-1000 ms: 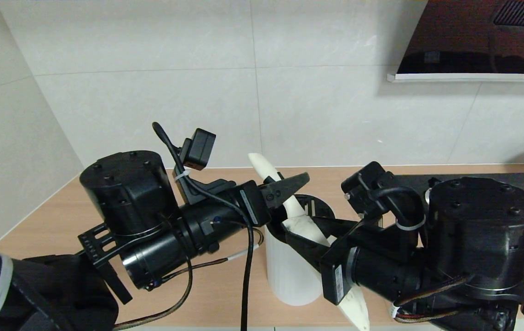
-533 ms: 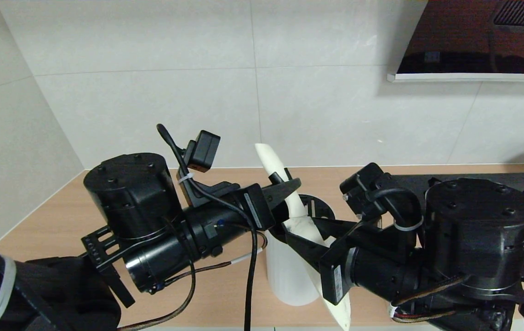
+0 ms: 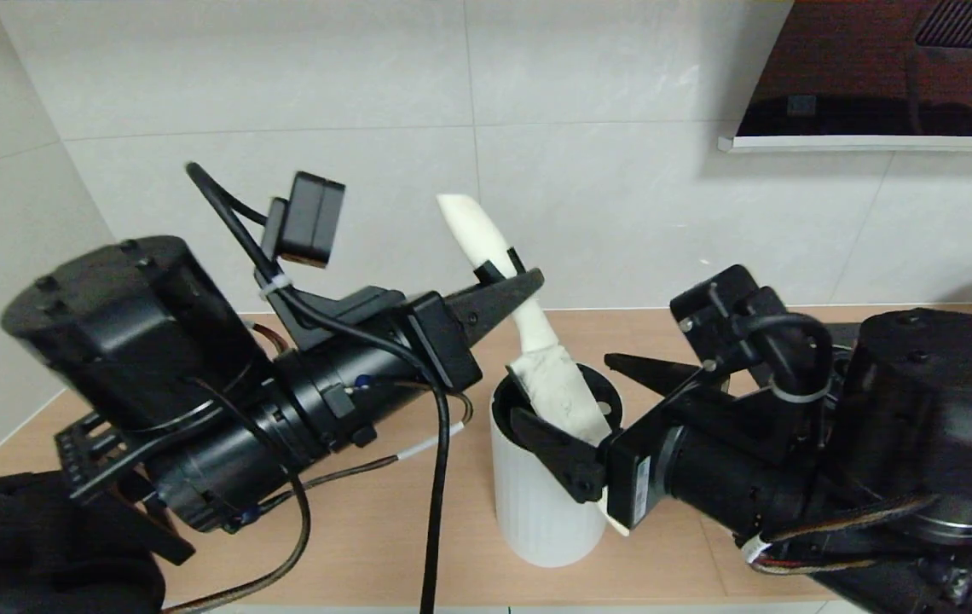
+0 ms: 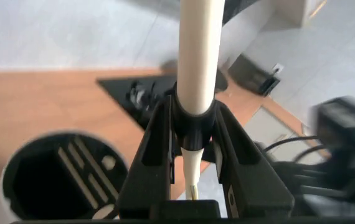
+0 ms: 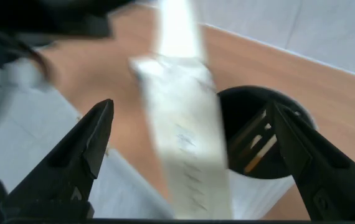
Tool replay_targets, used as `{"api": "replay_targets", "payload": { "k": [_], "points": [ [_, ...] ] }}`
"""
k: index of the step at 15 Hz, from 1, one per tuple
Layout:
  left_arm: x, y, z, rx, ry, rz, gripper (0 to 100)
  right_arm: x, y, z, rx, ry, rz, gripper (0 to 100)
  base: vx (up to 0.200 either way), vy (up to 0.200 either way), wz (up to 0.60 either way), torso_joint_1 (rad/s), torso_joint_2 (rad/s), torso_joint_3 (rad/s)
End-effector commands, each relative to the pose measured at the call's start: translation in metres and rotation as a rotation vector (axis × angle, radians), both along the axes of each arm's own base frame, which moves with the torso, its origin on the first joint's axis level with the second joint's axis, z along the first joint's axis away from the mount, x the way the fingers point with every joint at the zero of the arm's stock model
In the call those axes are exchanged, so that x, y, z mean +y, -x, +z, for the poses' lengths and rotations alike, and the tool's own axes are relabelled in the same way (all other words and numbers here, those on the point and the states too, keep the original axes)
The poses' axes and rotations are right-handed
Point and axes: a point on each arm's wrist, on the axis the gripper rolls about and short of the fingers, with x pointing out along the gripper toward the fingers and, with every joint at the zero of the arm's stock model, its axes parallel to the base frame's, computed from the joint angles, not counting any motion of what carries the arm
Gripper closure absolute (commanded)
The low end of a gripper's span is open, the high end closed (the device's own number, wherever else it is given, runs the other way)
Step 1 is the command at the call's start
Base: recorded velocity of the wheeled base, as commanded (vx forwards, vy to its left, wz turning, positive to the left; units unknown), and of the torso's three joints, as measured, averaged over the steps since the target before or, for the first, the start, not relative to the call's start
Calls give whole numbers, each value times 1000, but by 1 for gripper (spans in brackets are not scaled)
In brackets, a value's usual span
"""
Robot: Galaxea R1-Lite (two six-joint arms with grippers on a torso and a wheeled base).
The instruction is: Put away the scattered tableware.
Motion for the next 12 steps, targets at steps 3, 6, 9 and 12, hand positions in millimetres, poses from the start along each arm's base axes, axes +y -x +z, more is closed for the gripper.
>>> {"api": "replay_targets", "payload": {
  "k": [3,6,9,12],
  "points": [
    [29,-2,50,-300,-14,131,100,-52,-5,44,-136,-89,-141,0,0,0,0,0,0,0],
    [36,-1,46,-402,-65,160,100,-69,-21,47,-162,-73,-234,0,0,0,0,0,0,0],
    [32,-8,14,-425,-227,166,100,-66,-26,42,-151,-51,-239,0,0,0,0,0,0,0],
    [22,-22,-6,-452,-249,175,100,-64,-33,35,-134,-28,-255,0,0,0,0,0,0,0]
  ]
}}
